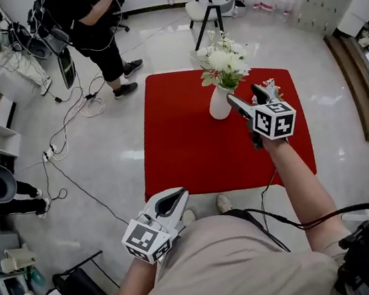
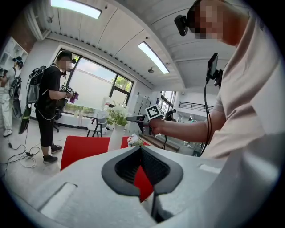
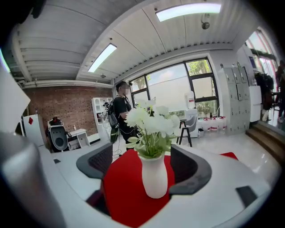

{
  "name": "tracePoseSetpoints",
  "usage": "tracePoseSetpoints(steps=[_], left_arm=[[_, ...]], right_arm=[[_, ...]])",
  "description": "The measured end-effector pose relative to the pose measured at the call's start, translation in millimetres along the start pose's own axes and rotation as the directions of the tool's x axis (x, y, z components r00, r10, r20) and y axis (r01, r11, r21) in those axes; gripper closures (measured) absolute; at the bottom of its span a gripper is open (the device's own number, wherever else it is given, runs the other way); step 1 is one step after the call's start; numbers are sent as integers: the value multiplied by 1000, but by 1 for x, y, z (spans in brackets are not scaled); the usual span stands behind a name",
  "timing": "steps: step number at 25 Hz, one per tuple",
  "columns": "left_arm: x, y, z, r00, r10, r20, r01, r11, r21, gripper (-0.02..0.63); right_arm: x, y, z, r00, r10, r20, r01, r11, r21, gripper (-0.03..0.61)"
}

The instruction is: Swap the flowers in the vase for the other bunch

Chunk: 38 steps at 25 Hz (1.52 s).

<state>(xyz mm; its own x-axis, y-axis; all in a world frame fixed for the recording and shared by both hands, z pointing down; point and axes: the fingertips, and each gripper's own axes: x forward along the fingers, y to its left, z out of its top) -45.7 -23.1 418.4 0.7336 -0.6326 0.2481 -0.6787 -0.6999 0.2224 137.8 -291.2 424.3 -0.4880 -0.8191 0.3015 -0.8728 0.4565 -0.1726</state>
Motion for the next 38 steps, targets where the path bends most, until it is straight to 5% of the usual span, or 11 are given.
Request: tracePoseSetpoints(steps=[17, 21, 26, 38], left_arm=[[35, 12, 7, 983, 182, 1, -181, 983, -23, 606], [33, 13, 8, 981, 195, 8, -195, 980, -27, 606], [35, 15, 8, 982, 188, 9, -188, 982, -19, 606], [37, 16, 9, 985, 170, 10, -170, 985, -24, 606]], right_arm=[[92, -40, 17, 992, 123, 10, -123, 991, 51, 169], [88, -37, 19, 993, 112, 32, -113, 993, 26, 328], [87, -33, 18, 992, 116, 41, -116, 993, 6, 442], [80, -37, 34, 987, 143, 72, -144, 990, 3, 501]])
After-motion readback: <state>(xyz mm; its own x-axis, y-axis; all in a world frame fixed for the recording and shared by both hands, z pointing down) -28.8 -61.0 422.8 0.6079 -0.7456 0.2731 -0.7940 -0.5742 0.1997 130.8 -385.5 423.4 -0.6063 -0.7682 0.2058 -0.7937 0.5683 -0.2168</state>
